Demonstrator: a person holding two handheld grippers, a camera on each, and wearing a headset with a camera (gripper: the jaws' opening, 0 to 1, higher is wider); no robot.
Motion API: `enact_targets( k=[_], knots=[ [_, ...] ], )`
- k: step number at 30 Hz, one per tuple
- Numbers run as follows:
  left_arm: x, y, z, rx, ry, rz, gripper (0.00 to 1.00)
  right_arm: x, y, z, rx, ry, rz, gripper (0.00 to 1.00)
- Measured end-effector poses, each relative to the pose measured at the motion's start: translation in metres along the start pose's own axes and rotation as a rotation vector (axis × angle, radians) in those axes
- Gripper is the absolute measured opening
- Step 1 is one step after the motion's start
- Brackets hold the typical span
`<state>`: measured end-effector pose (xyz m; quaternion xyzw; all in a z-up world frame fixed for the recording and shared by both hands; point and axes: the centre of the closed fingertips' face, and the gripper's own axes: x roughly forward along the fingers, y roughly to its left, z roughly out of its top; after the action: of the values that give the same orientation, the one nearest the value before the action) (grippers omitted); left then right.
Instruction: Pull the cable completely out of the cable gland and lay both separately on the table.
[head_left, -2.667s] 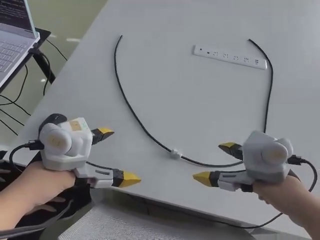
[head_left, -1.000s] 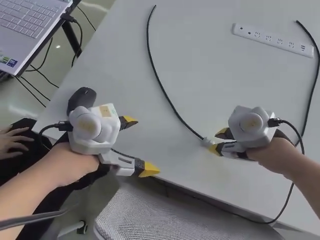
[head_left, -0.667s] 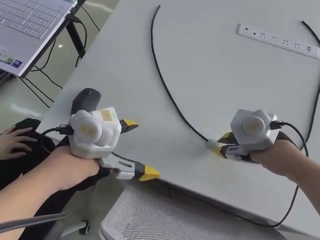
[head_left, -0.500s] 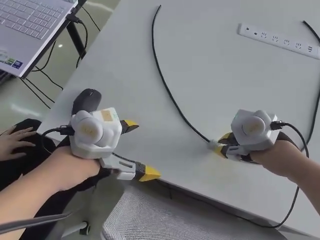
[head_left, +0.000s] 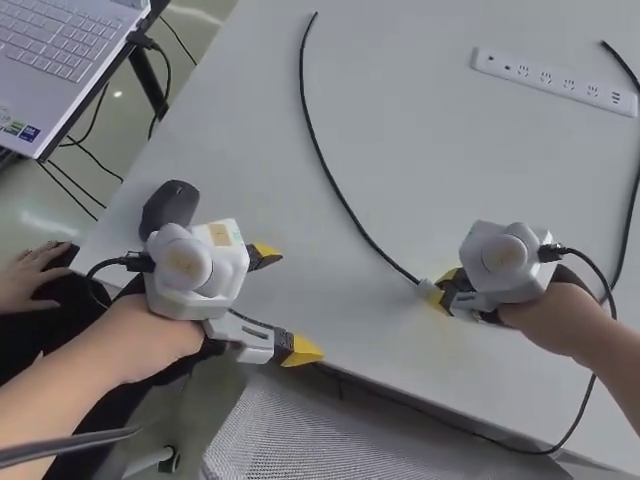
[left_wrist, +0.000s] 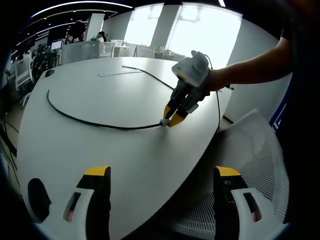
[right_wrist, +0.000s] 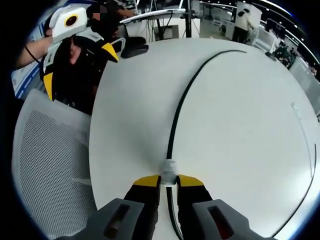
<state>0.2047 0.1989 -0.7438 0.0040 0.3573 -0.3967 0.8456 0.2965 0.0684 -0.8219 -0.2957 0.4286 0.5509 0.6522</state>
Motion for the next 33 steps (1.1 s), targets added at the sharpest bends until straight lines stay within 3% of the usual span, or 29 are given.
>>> enact_targets(
  k=[7,12,22,33],
  knots=[
    [0.005,-0.007,0.002,0.008,0.003,-0.007,0.85,-0.014,0.007,0.005,0.002,-0.012,0.017,0.07],
    [0.012,-0.014,0.01,0.026,-0.001,-0.014,0.85,-0.026,0.015,0.007,-0.011,-0.021,0.031,0.07],
    [0.028,-0.035,0.036,0.065,-0.018,-0.036,0.84,-0.049,0.029,0.012,-0.041,-0.064,0.047,0.06],
    [0.044,-0.059,0.068,0.074,-0.069,-0.071,0.83,-0.079,0.044,0.011,-0.115,-0.08,0.069,0.06]
  ],
)
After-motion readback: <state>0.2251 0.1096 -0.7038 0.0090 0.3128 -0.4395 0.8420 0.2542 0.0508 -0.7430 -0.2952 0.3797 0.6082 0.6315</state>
